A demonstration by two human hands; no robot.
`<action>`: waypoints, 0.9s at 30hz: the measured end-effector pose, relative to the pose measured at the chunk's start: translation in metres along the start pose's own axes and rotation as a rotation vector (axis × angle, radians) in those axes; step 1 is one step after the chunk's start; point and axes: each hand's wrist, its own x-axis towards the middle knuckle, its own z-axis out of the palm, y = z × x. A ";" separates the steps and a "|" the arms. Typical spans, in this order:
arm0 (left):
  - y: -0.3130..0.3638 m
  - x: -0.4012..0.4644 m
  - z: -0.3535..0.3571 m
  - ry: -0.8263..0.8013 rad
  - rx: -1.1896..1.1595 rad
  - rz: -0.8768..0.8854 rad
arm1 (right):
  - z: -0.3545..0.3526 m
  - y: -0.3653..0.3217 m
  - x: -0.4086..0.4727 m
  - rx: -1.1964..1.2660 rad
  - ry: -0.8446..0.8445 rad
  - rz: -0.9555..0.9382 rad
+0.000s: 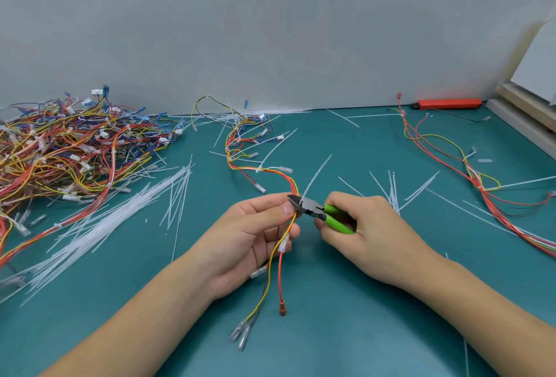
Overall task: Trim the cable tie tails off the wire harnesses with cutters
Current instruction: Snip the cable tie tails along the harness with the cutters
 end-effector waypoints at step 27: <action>0.001 0.000 0.000 -0.018 -0.002 -0.014 | -0.001 0.001 0.000 -0.019 0.002 -0.012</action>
